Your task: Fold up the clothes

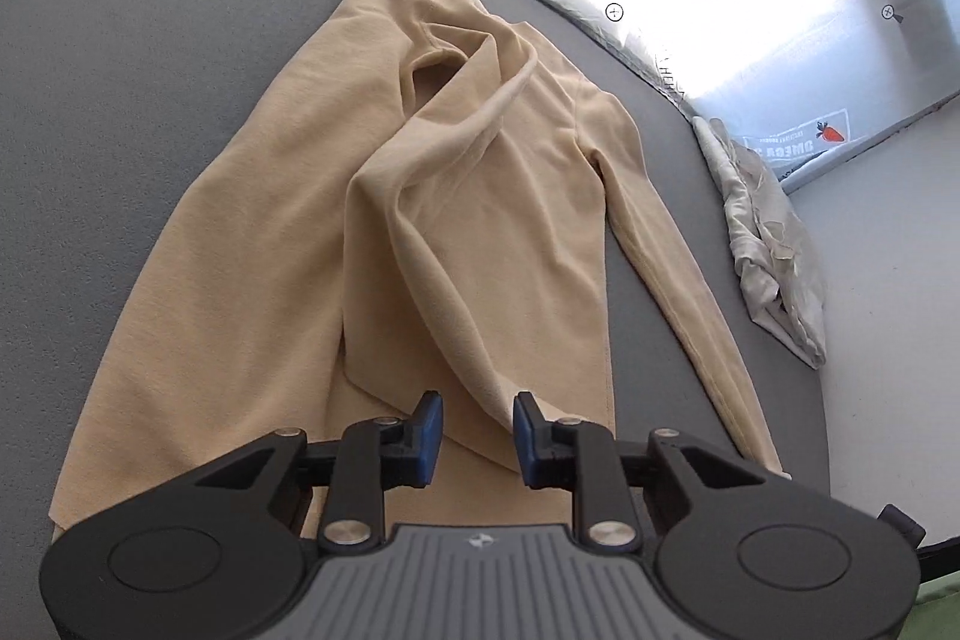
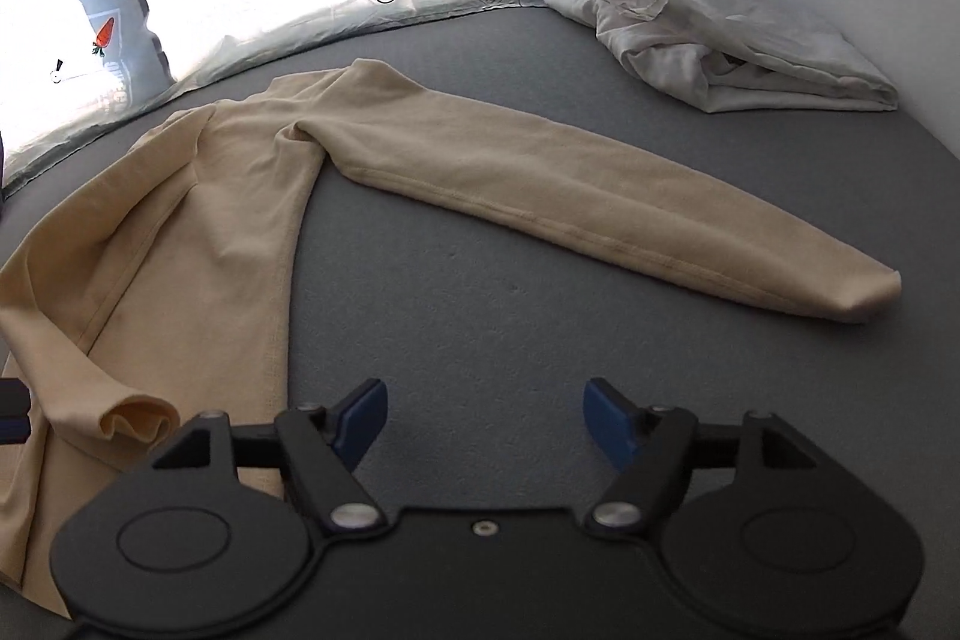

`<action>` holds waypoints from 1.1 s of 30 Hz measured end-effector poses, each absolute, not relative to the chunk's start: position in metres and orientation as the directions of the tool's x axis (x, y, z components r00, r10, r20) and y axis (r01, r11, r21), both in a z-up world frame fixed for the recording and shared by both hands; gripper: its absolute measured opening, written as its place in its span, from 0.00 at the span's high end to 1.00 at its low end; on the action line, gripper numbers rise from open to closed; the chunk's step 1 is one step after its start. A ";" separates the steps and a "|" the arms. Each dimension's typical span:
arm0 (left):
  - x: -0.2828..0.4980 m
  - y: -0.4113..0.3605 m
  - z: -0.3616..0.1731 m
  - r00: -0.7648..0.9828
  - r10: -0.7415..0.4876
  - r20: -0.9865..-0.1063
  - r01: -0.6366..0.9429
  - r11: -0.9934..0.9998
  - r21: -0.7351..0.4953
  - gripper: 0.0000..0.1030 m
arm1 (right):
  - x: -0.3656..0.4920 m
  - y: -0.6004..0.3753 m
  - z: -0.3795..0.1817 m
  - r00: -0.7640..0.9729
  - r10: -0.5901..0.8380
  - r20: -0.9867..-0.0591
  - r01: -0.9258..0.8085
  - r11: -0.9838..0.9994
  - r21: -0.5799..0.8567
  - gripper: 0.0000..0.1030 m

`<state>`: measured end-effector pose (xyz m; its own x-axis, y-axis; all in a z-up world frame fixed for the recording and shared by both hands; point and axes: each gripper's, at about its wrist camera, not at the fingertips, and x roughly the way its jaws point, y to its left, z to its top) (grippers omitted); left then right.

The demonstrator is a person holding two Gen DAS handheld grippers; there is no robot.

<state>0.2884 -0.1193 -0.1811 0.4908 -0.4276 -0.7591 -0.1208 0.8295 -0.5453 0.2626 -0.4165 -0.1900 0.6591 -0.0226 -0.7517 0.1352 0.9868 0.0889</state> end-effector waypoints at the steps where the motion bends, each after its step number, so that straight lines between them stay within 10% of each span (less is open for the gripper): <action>1: 0.289 -0.121 -0.182 0.491 -0.427 -0.759 -0.130 0.826 -0.549 0.72 | 0.262 -0.415 -0.190 0.658 -0.016 -0.753 0.115 0.990 0.080 0.23; 6: 0.296 -0.123 -0.188 0.498 -0.413 -0.763 -0.166 0.818 -0.551 0.71 | 0.261 -0.403 -0.198 0.661 0.018 -0.750 -0.003 1.000 0.021 0.02; 12: 0.301 -0.118 -0.195 0.509 -0.416 -0.754 -0.194 0.798 -0.571 0.78 | 0.258 -0.403 -0.203 0.692 0.013 -0.722 -0.007 1.000 0.011 0.00; 13: 0.300 -0.116 -0.196 0.517 -0.439 -0.735 -0.182 0.782 -0.596 0.98 | 0.257 -0.403 -0.204 0.699 0.012 -0.715 -0.010 1.000 0.008 0.00; 22: 0.274 -0.072 -0.158 0.588 -0.548 -0.595 -0.106 0.677 -0.728 0.99 | 0.242 -0.403 -0.212 0.769 0.010 -0.640 -0.011 1.000 0.003 0.00; 33: 0.256 0.005 -0.195 0.496 -0.302 -0.814 -0.330 0.802 -0.498 0.94 | 0.240 -0.401 -0.213 0.776 0.001 -0.631 -0.002 1.000 -0.001 0.00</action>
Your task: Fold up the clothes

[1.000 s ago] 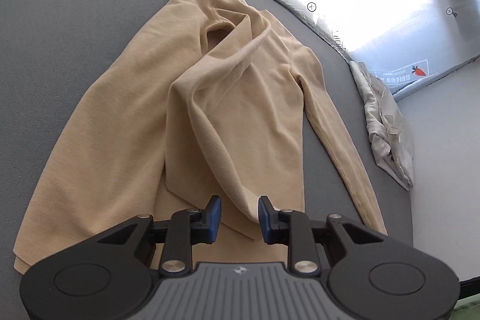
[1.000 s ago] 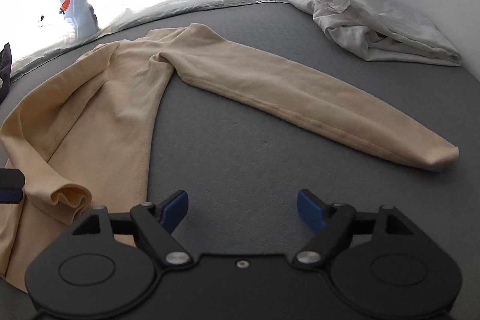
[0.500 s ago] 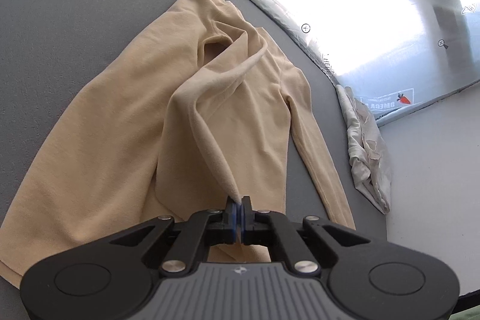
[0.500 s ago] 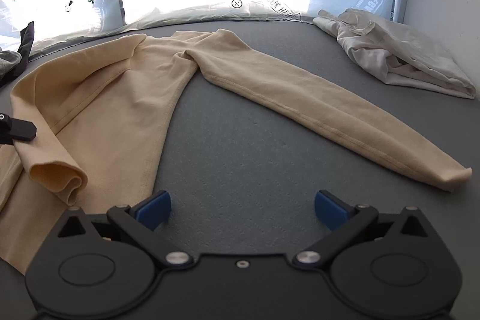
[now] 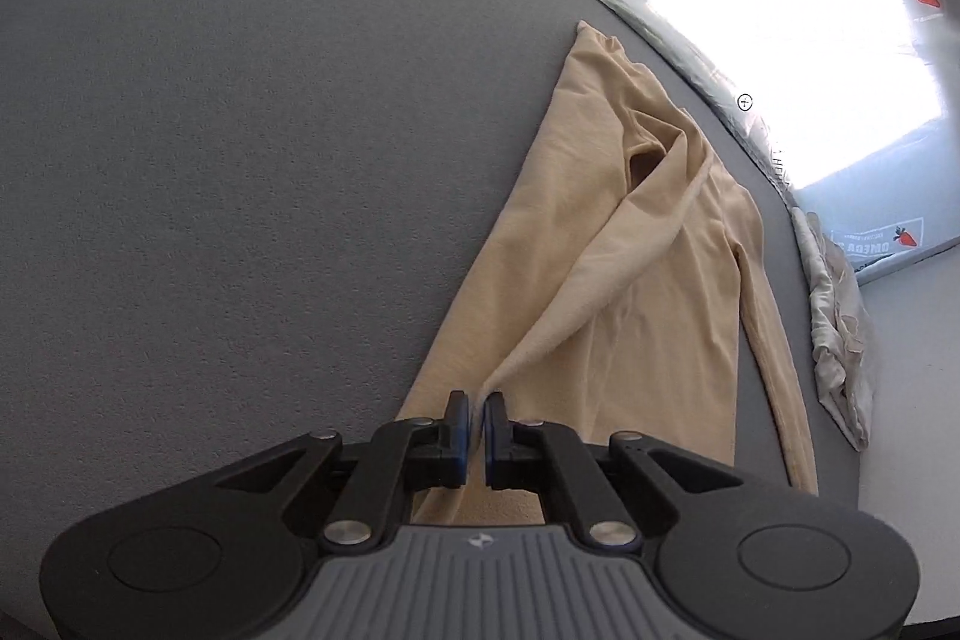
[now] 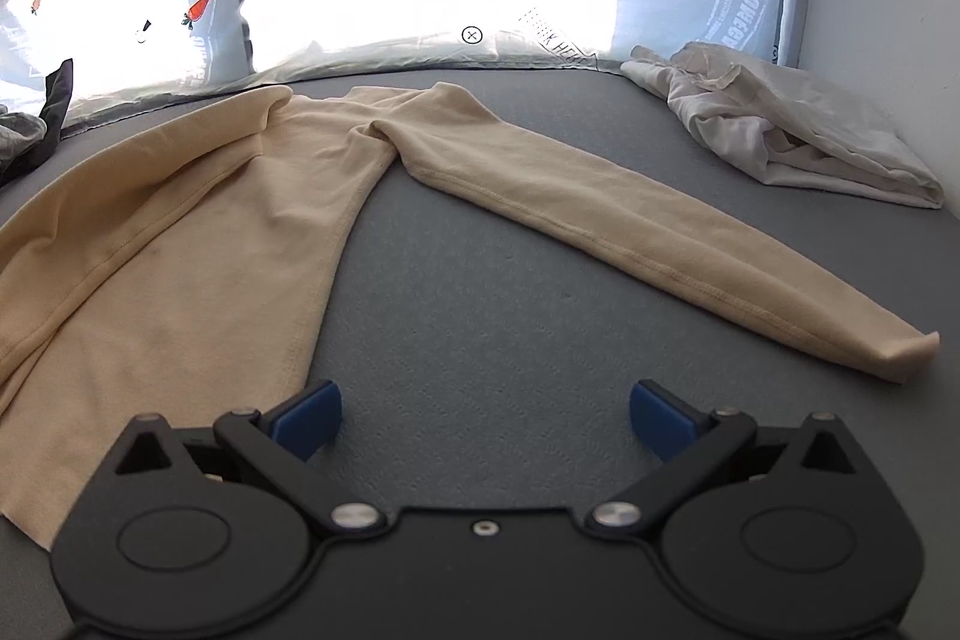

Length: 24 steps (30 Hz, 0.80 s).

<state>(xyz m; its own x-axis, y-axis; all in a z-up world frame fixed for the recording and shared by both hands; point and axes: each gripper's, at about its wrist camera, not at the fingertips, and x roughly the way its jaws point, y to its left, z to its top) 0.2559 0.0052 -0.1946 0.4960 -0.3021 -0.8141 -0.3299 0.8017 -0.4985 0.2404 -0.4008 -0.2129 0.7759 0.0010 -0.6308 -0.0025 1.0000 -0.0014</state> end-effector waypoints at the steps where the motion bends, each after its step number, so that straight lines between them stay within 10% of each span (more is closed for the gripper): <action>1: 0.255 0.008 -0.198 0.491 -0.290 -0.822 -0.338 0.806 -0.486 0.91 | 0.240 -0.401 -0.213 0.776 -0.001 -0.631 0.000 1.000 -0.002 0.00; 17: 0.285 0.012 -0.147 0.589 -0.250 -0.768 -0.117 0.914 -0.388 0.68 | 0.284 -0.390 -0.169 0.719 -0.018 -0.695 0.183 0.969 0.165 0.03; 20: 0.301 0.006 -0.142 0.594 -0.267 -0.759 -0.078 0.920 -0.384 0.67 | 0.309 -0.379 -0.162 0.724 0.058 -0.687 0.161 0.955 0.250 0.20; 24: 0.325 -0.003 -0.146 0.582 -0.287 -0.761 -0.067 0.915 -0.397 0.67 | 0.343 -0.369 -0.165 0.706 0.191 -0.682 0.155 0.898 0.411 0.70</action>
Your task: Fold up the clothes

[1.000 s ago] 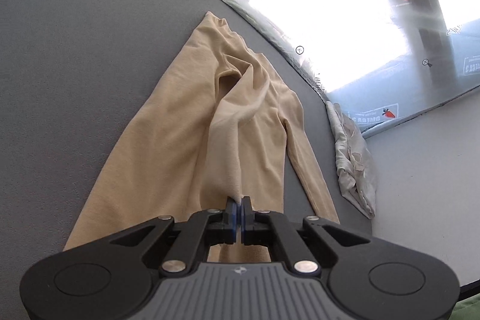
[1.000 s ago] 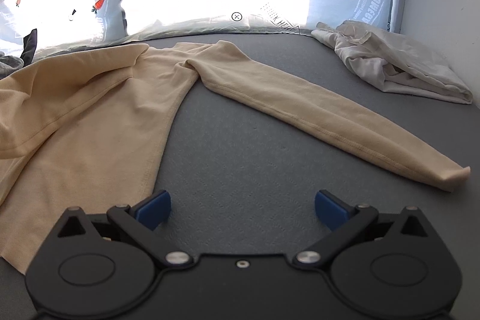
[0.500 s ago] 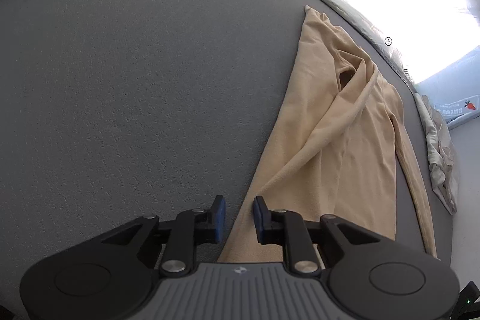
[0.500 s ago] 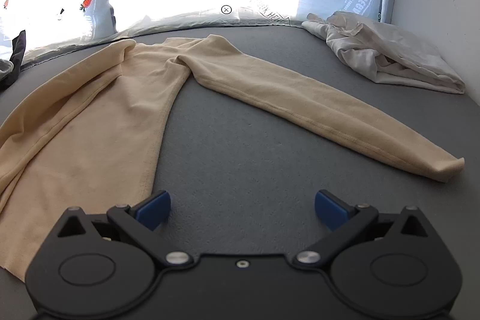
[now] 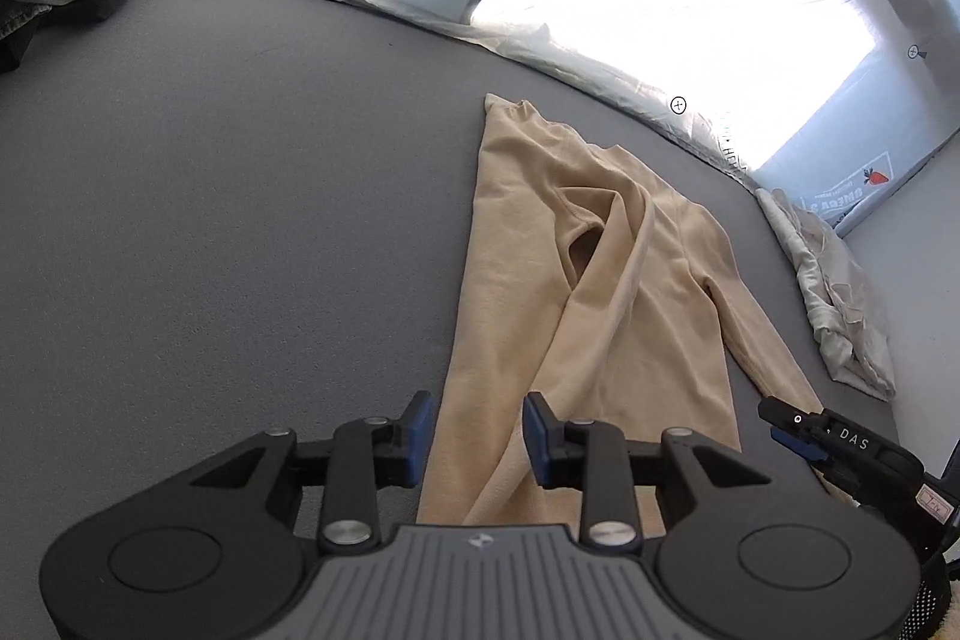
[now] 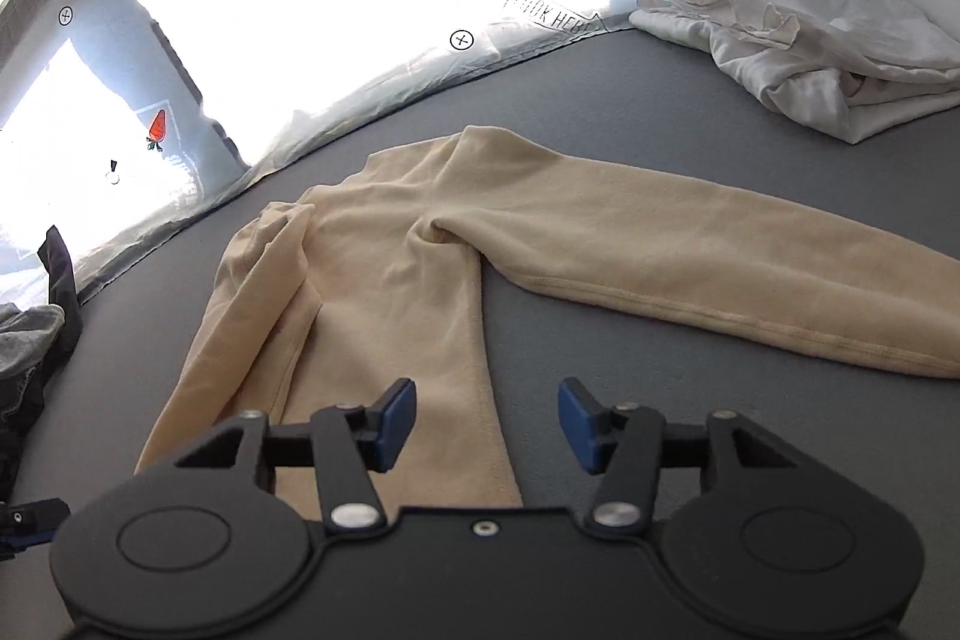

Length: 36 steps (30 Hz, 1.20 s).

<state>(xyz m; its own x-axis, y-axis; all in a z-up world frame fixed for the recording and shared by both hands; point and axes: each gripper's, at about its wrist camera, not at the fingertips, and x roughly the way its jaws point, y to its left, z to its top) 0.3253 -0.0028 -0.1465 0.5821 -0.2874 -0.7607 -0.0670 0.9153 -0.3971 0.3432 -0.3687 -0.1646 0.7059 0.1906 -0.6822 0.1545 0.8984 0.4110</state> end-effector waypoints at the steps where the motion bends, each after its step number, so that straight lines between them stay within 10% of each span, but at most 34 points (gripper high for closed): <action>1: 0.332 -0.006 -0.147 0.581 -0.300 -0.757 -0.057 0.912 -0.405 0.67 | 0.351 -0.368 -0.167 0.704 0.237 -0.669 0.158 0.867 0.473 0.75; 9: 0.412 -0.040 -0.146 0.573 -0.406 -0.712 0.075 0.891 -0.447 0.68 | 0.416 -0.380 -0.223 0.707 0.526 -0.472 0.325 0.351 0.878 0.85; 31: 0.520 -0.122 -0.175 0.462 -0.458 -0.760 0.245 0.889 -0.387 0.69 | 0.456 -0.346 -0.266 0.651 0.621 -0.436 0.468 0.123 0.875 0.84; 36: 0.528 -0.116 -0.179 0.472 -0.477 -0.742 0.218 0.878 -0.426 0.97 | 0.461 -0.344 -0.266 0.648 0.621 -0.441 0.465 0.136 0.875 0.86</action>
